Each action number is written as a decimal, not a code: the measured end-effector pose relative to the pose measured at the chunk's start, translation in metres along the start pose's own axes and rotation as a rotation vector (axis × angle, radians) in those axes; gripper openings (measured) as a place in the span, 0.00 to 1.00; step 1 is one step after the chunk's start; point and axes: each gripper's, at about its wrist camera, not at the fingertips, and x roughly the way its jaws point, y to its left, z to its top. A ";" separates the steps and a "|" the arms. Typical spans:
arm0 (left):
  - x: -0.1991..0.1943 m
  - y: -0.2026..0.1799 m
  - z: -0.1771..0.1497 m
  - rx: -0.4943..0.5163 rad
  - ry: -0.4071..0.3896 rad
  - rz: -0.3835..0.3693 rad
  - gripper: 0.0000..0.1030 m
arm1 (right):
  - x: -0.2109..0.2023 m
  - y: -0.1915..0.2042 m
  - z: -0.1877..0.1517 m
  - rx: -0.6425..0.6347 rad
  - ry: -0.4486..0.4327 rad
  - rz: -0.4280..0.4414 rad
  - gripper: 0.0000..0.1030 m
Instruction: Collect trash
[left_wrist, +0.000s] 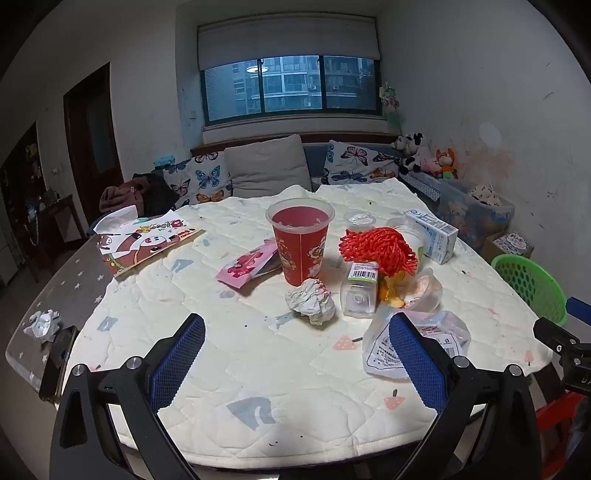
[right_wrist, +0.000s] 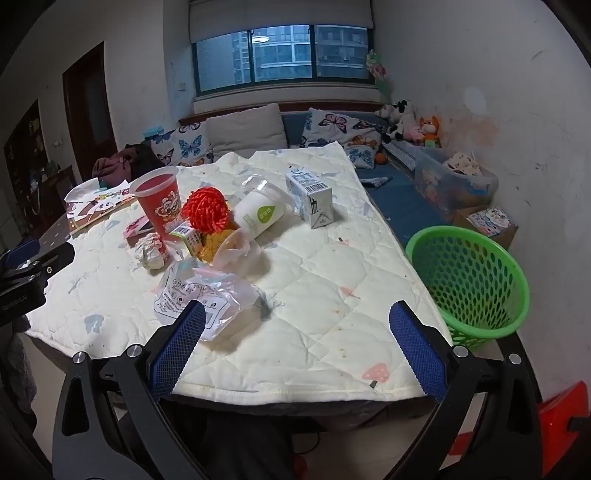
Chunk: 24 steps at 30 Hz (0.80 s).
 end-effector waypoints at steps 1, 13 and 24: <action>0.000 0.000 0.000 0.000 0.001 -0.001 0.94 | -0.001 0.000 0.000 0.000 -0.004 -0.002 0.96; -0.006 -0.008 0.000 0.001 -0.012 -0.011 0.93 | -0.003 0.003 0.006 0.001 -0.021 -0.007 0.96; -0.009 -0.002 -0.001 -0.014 -0.034 -0.015 0.93 | -0.004 0.000 0.001 0.001 -0.024 -0.002 0.96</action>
